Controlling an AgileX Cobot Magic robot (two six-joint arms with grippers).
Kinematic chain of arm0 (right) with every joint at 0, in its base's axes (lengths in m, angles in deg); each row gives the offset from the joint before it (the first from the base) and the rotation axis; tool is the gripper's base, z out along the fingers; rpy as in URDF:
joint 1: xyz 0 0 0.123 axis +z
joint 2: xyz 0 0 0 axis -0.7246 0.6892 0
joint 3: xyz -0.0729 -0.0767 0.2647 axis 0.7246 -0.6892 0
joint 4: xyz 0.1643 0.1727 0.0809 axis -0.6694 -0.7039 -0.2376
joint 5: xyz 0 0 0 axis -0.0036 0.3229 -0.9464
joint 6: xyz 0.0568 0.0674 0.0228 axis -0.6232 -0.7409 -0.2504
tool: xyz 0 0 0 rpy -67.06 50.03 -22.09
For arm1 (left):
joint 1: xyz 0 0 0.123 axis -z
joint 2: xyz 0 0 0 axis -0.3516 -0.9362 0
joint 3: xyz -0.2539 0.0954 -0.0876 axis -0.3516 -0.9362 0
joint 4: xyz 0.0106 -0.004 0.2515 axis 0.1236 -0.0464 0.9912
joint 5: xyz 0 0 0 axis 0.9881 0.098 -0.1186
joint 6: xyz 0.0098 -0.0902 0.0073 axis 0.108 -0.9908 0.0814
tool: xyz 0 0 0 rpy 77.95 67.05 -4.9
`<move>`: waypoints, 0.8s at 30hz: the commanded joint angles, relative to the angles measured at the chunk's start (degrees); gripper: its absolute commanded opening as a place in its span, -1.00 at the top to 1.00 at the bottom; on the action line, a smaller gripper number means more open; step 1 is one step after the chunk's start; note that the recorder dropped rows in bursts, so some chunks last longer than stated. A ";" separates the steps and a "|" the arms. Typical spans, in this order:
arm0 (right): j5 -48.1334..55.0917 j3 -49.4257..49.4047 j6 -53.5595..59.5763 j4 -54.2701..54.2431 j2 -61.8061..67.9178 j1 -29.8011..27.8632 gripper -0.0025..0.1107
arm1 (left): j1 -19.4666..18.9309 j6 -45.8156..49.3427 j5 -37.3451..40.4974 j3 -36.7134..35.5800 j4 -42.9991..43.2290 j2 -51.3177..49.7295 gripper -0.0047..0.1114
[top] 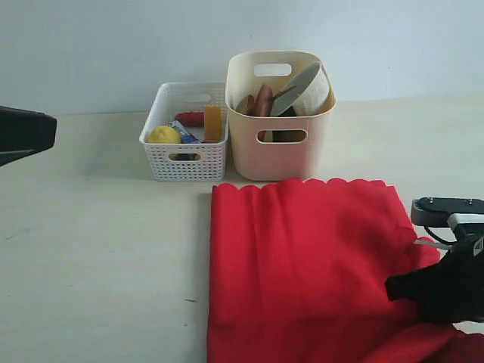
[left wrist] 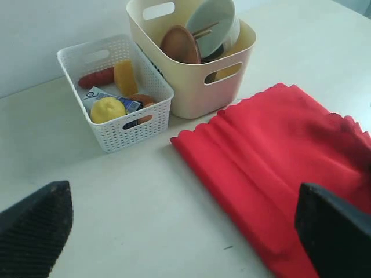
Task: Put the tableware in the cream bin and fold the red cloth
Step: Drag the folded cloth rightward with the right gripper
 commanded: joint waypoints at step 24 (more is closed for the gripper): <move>31.88 12.11 -24.74 38.69 0.30 -5.95 0.96 | -0.27 -1.67 0.25 -0.14 0.37 7.04 -0.89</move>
